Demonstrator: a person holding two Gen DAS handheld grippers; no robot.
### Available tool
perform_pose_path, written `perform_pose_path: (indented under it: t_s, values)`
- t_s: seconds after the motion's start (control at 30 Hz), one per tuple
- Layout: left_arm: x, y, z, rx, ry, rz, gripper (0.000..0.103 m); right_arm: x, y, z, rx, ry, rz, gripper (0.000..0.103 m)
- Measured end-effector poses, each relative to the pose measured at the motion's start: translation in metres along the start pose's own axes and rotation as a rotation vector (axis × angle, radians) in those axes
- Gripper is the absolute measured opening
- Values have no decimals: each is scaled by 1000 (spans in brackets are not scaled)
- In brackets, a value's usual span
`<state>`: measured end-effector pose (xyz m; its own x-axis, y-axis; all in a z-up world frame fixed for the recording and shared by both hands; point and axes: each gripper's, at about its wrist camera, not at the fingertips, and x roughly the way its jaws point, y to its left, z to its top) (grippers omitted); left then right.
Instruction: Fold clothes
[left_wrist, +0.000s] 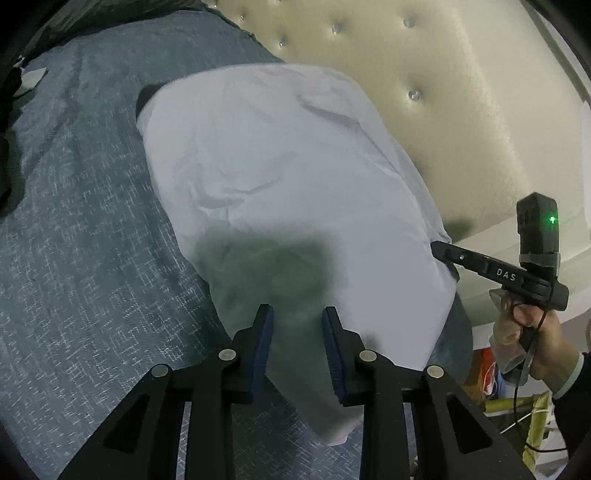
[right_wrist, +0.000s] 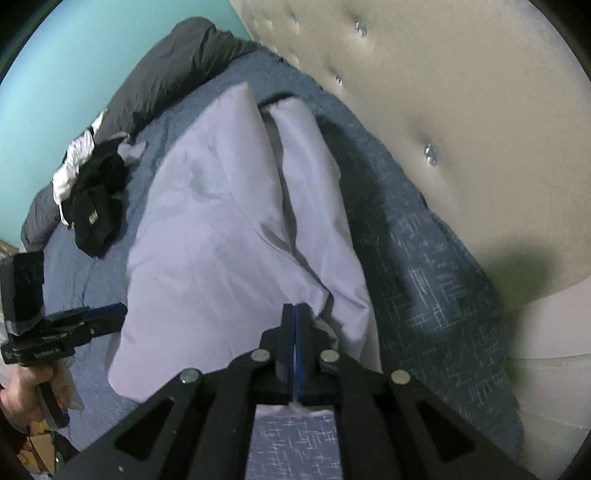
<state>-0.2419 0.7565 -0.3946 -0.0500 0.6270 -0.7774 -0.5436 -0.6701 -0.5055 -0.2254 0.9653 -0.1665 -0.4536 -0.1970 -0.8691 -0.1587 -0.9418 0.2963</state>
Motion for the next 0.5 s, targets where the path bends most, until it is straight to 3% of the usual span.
perform_pose_path:
  t_s: [0.1, 0.27, 0.5]
  values:
    - [-13, -1, 4, -10, -34, -3, 30, -13, -2, 4, 1, -37, -4, 0]
    - [0, -7, -2, 32, 4, 10, 30, -7, -18, -5, 56, -20, -38, 0]
    - [8, 1, -4, -3, 22, 12, 30, -2, -17, -5, 63, -10, -40, 0]
